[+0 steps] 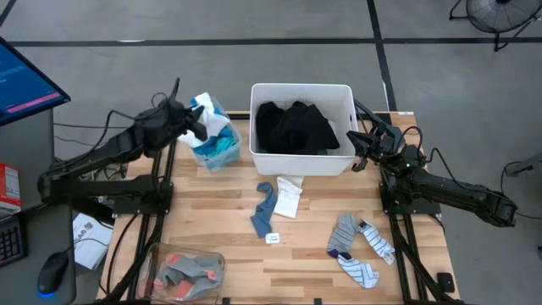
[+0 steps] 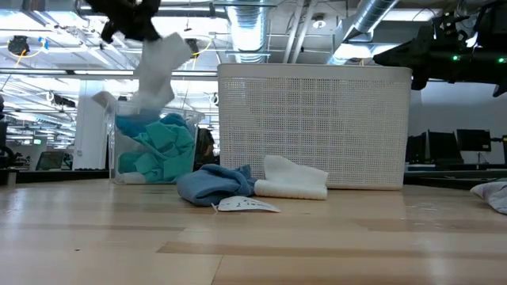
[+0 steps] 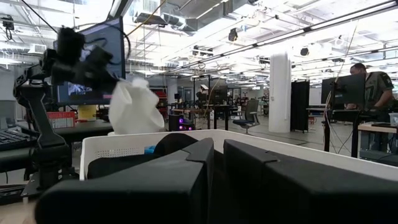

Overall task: Pick & Place Cloths
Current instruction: Put the white underwear into the transparent container, then put the blue sock into the transparent bin

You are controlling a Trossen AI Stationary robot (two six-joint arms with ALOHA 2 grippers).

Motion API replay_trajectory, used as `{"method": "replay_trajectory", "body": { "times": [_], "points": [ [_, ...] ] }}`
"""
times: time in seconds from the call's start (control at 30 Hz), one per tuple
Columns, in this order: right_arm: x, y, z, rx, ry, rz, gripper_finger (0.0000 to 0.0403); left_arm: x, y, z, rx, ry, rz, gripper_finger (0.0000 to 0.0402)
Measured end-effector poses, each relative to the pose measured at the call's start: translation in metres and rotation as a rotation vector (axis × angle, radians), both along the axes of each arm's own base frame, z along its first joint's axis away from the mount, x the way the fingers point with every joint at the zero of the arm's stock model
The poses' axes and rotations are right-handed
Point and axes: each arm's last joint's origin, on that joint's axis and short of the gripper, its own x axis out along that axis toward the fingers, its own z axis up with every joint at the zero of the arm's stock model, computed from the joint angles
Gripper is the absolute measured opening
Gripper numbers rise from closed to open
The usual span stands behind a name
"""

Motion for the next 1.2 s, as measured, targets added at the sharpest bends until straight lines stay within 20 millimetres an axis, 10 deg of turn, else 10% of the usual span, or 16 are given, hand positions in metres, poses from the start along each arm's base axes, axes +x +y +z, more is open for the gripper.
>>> {"method": "replay_trajectory", "body": {
  "times": [0.7,1.2],
  "points": [
    [0.0,0.0,0.0,0.0,0.0,0.0,0.0037,0.011,0.033,-0.108,-0.374,0.15,0.053,0.002],
    [0.0,0.0,0.0,0.0,0.0,0.0,0.0037,0.019,0.031,-0.07,-0.294,0.139,-0.197,0.0224]
  ]
}}
